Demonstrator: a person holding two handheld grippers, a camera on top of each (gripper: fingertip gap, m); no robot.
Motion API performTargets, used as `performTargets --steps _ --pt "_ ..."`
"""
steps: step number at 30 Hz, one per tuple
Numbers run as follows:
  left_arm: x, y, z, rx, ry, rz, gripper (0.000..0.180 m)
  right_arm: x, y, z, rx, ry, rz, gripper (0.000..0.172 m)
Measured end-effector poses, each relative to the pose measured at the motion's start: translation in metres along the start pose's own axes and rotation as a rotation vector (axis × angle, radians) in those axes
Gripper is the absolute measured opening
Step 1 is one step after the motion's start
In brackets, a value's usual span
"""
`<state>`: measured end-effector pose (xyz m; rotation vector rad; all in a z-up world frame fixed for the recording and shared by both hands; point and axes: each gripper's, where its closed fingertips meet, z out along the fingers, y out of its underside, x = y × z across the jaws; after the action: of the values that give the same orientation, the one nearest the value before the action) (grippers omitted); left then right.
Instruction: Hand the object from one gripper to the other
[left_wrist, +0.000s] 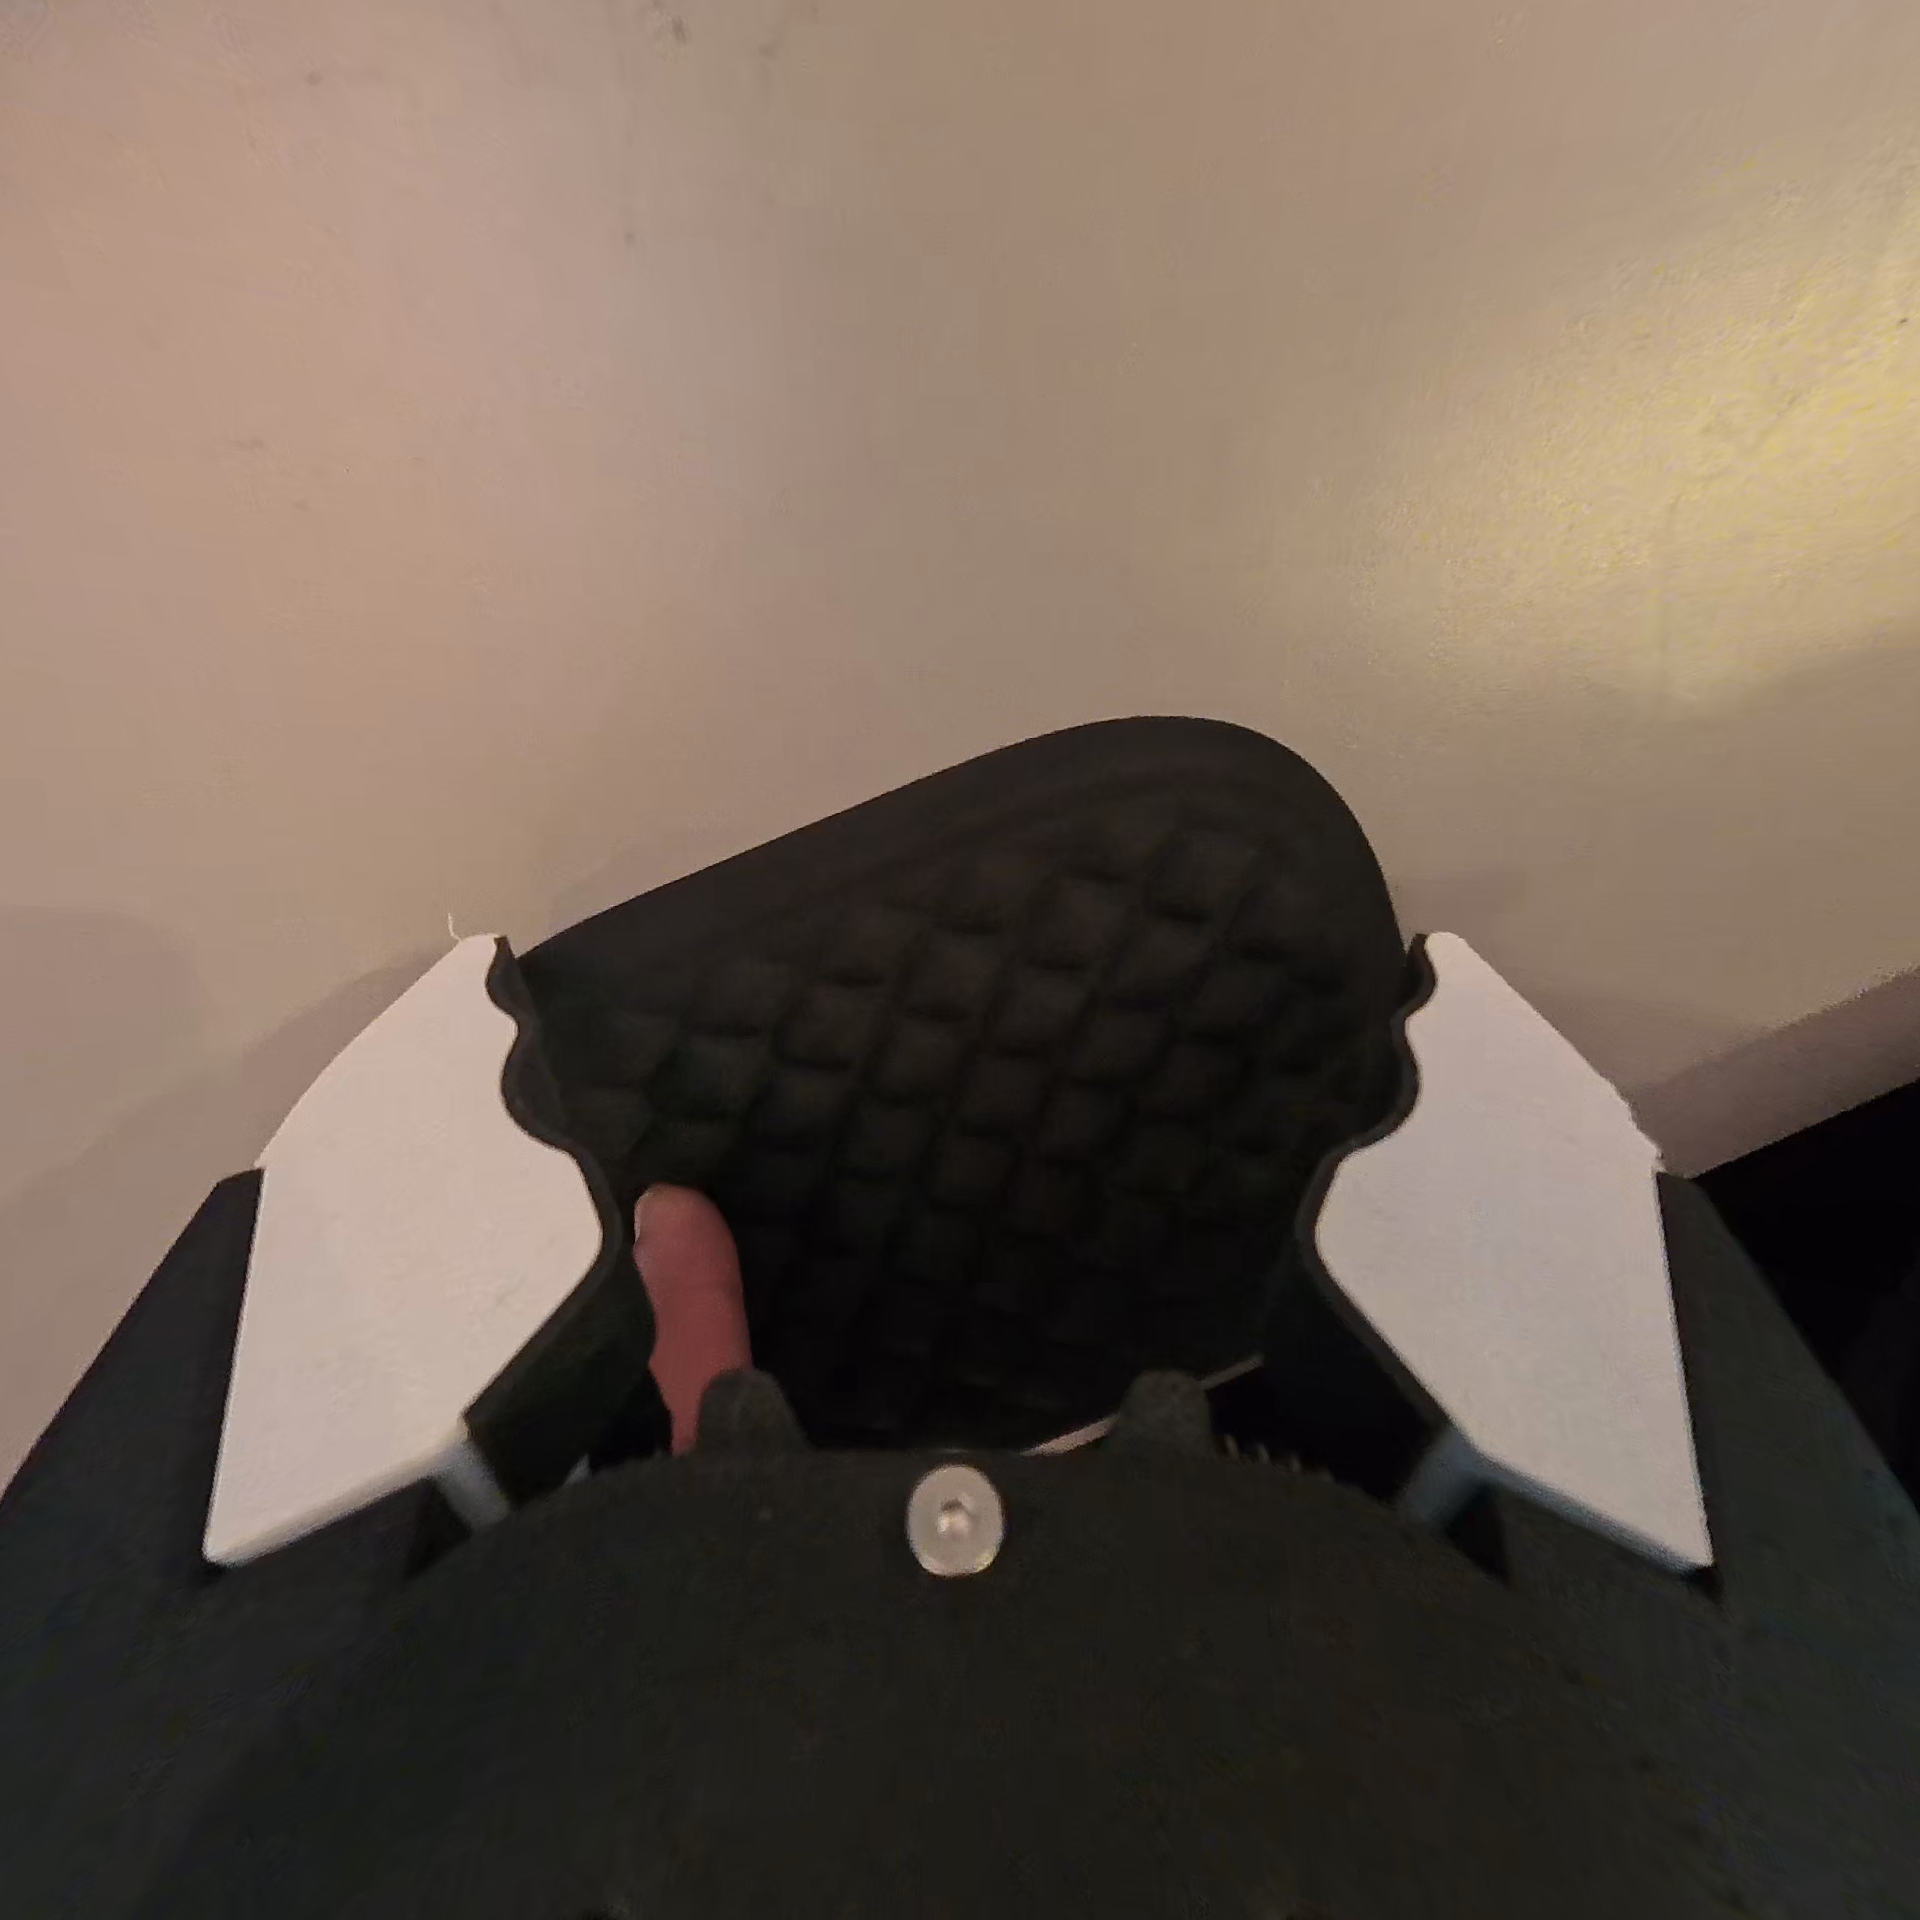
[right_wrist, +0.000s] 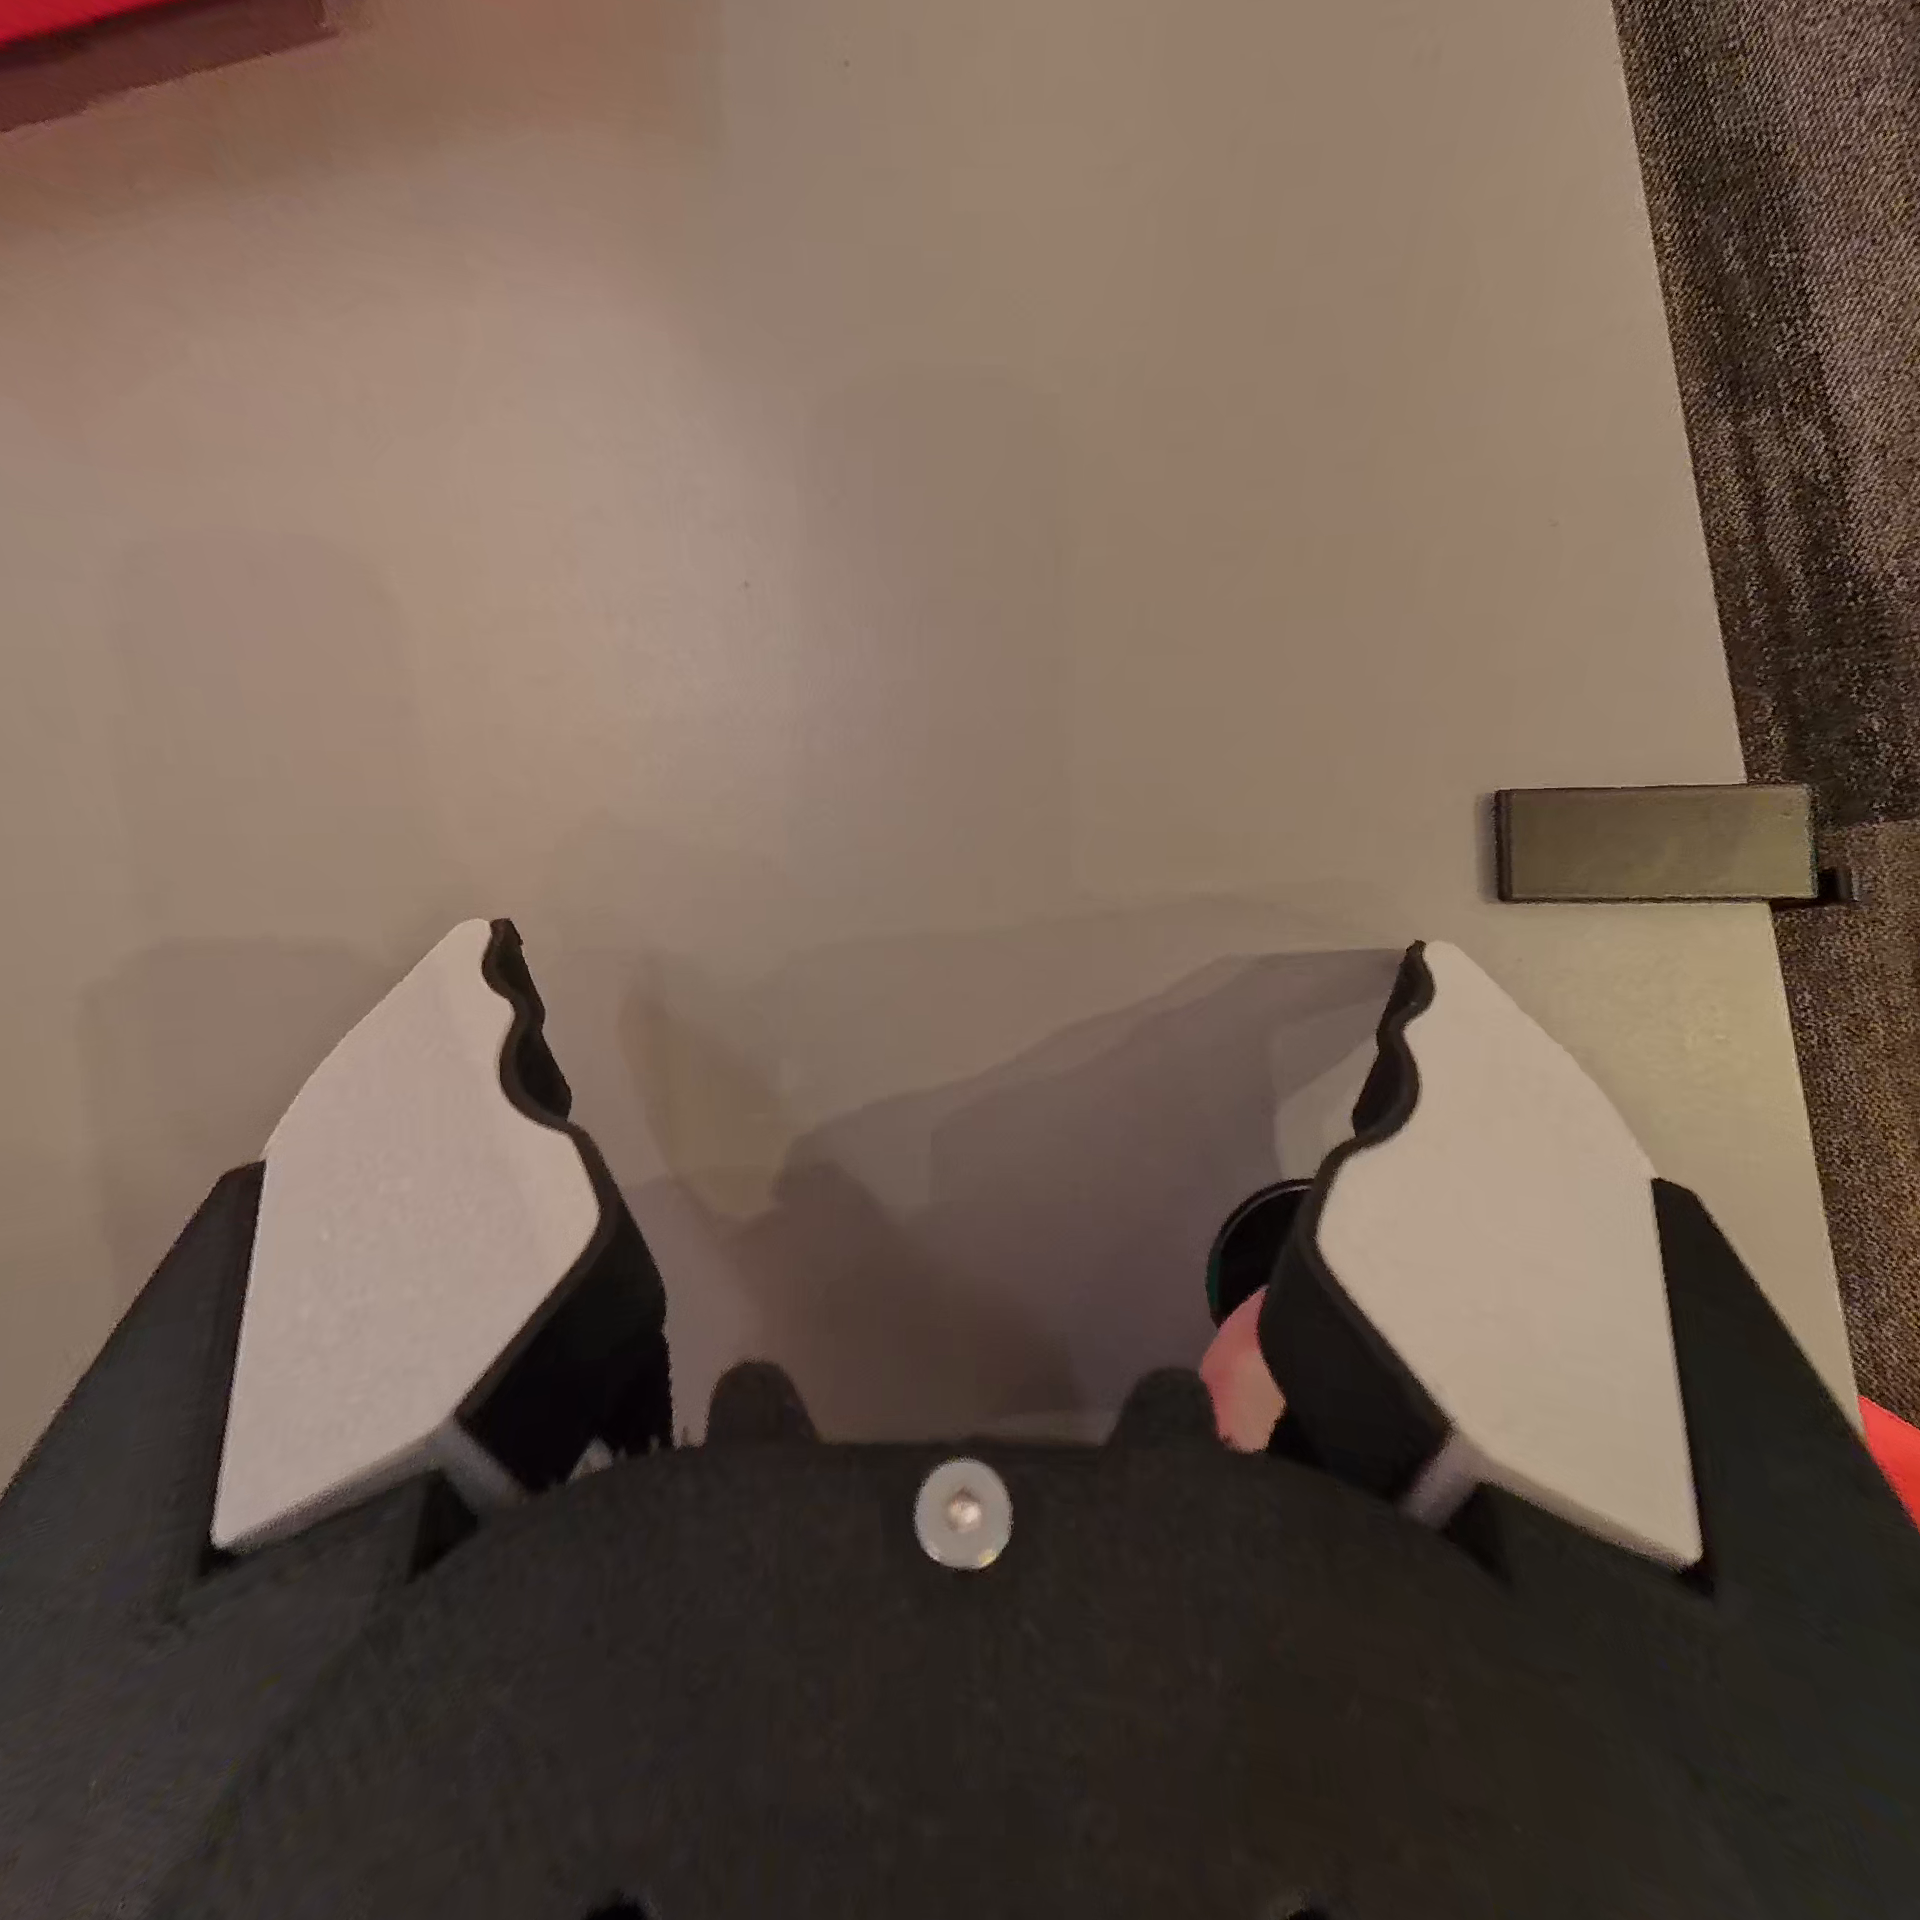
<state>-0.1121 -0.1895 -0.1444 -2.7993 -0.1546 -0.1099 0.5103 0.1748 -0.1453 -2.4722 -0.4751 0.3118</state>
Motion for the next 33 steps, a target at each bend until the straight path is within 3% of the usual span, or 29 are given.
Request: performTargets --steps 11,20,33 --pt "0.004 -0.005 -0.007 -0.027 -0.062 0.039 0.147 -0.002 -0.005 -0.010 -0.025 0.010 -0.040 0.145" --pt "0.006 -0.008 -0.016 -0.077 -0.051 0.031 0.147 -0.003 -0.009 -0.017 -0.040 0.034 -0.075 0.144" --pt "0.013 -0.015 -0.036 -0.037 -0.002 0.057 0.147 -0.004 -0.014 -0.029 -0.070 0.055 -0.130 0.145"
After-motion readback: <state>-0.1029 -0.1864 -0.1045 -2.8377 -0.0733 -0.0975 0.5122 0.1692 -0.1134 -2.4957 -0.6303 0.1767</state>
